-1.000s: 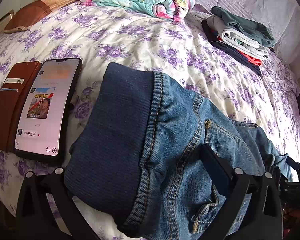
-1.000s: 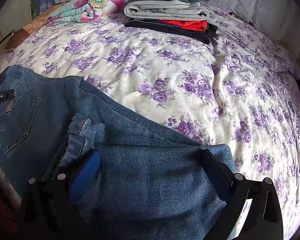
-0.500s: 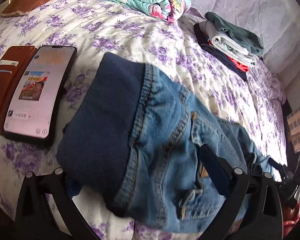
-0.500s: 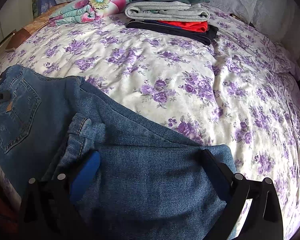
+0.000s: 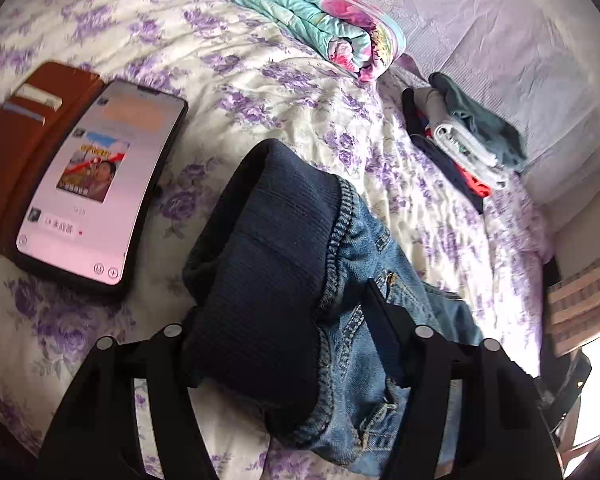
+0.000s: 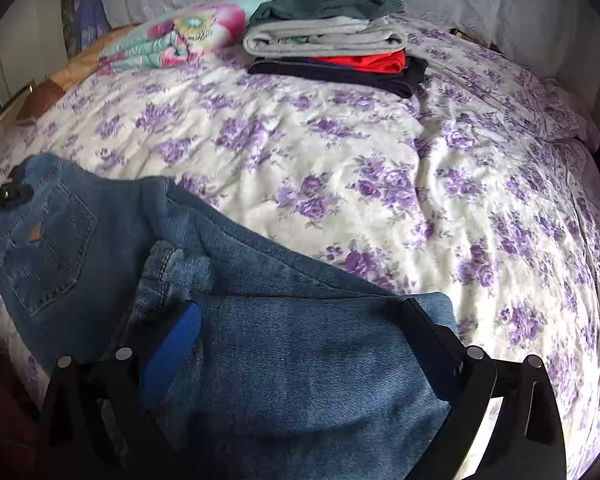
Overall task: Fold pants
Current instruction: 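Hold the waistband with the left gripper while the right gripper flattens the folded legs, then grasp the folded jeans at the waistband with the left gripper and lift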
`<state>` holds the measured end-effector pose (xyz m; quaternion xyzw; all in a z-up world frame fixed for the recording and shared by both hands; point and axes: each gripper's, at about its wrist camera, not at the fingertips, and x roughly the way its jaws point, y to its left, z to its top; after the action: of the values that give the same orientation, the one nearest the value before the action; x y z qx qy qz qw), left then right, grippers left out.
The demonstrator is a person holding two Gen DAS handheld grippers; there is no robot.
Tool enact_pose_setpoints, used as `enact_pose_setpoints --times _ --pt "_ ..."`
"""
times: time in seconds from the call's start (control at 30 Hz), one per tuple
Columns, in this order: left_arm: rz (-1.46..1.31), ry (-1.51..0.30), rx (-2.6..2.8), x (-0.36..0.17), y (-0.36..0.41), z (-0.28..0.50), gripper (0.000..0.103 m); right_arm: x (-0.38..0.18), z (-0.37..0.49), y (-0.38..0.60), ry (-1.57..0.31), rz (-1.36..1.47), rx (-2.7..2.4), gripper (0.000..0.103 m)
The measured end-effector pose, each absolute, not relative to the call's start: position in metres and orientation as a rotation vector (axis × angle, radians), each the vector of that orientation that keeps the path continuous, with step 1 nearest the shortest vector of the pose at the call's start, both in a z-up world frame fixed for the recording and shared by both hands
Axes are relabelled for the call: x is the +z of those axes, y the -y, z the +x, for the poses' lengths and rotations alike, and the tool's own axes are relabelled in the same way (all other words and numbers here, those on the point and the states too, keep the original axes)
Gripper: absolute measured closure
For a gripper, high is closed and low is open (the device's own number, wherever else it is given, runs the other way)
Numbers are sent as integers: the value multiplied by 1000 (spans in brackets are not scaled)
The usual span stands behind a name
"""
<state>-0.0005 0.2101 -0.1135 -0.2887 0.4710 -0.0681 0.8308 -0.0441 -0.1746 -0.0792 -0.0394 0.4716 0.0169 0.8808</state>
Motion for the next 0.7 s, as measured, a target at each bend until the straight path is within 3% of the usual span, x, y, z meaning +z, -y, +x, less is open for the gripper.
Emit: enact_pose_setpoints --times 0.17,0.23,0.3,0.43,0.47,0.57,0.6,0.63,0.7 --pt "-602 -1012 -146 -119 -209 -2 37 -56 -80 219 -889 -28 -68 4" --pt "-598 -986 -160 -121 -205 -3 29 -62 -88 235 -921 -27 -110 4" --pt "-561 -968 -177 -121 -197 -3 13 -77 -90 245 -976 -8 -135 4" --pt "-395 -983 -145 -119 -172 4 7 -106 -85 250 -1051 90 -148 4" --pt "-376 -992 -144 -117 -170 6 8 -101 -84 249 -1054 100 -162 4" --pt "-455 -989 -135 -114 -187 3 29 -69 -93 230 -916 -8 -108 4" --pt "-494 -994 -153 -115 -194 2 32 -63 -95 221 -895 -54 -53 4" --pt "-520 -993 -168 -115 -199 0 34 -63 -96 209 -898 -110 5 4" --pt "-513 -985 -162 -113 -203 -5 47 -75 -92 189 -947 -206 77 4"
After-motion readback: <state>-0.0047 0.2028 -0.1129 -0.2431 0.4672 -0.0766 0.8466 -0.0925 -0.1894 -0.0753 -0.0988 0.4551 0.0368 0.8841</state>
